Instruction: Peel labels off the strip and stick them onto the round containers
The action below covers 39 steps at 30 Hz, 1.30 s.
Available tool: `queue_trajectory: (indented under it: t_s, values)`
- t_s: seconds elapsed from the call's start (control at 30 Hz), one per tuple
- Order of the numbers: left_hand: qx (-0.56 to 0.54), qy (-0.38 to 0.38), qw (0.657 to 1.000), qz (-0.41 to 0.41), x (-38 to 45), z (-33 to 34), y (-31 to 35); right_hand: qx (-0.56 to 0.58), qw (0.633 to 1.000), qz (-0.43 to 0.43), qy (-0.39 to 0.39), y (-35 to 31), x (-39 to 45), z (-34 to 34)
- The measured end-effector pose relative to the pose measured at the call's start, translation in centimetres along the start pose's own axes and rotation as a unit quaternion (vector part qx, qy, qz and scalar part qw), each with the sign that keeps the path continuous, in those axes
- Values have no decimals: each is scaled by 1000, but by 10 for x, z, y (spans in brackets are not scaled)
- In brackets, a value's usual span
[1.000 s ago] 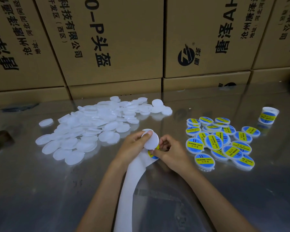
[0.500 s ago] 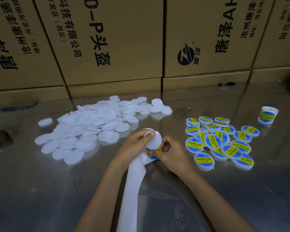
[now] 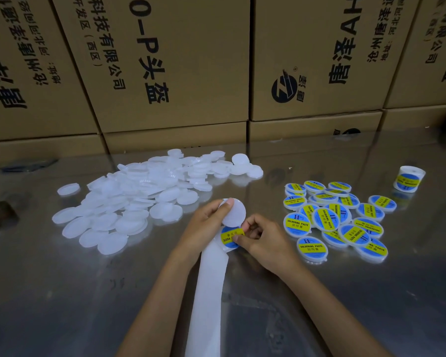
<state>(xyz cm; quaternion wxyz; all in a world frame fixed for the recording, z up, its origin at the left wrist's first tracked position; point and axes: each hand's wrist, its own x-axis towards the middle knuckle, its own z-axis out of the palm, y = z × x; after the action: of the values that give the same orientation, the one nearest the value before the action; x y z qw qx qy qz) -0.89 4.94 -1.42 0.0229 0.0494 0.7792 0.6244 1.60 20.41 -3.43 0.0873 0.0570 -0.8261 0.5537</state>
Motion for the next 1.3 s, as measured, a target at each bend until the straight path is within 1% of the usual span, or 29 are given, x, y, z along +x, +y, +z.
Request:
queue_trajectory:
  t_s: [0.1,0.17,0.27,0.33,0.43,0.5,0.6,0.7,0.8,0.87,0.93,1.1,1.17,1.3]
  values:
    - [12,-20,1000,16,-1,1,2,-10,1000,-8,-7,-1,-1,0]
    - [20,-22,999,12,-2,2,3,-3,1000,-7,-8,-1,0,-1]
    - [29,-22,999,0,-2,2,4,41,999,16,-2,-1,1,-2]
    - [34,-30,999,-1,0,2,2,76,996,42,-13,-2,0,-2]
    - [0,-34,999,-8,1,0,1,128,989,76,-26,-5,-2,-4]
    - [-26,-25,999,-19,2,-2,0,142,986,81,-42,-9,-4,-8]
    - [-48,-1,998,-29,4,-4,-2,143,982,75,-101,-15,-8,-16]
    - [-41,13,999,-32,2,-6,0,127,975,60,-175,-20,-13,-26]
    - [-42,9,999,-31,1,-8,4,125,958,45,-254,-22,-14,-33]
    - [-66,21,997,-28,0,-11,6,142,948,52,-280,-23,-14,-39]
    - [-107,43,993,-39,0,-13,6,160,951,67,-256,-22,-12,-45]
    - [-187,90,978,-29,2,-25,10,243,955,101,-139,-23,-5,-53]
    - [-216,77,973,-27,0,-25,15,286,948,97,-100,-26,-3,-51]
    - [-220,26,975,-10,-7,-11,26,336,939,50,-58,-33,-4,-38]
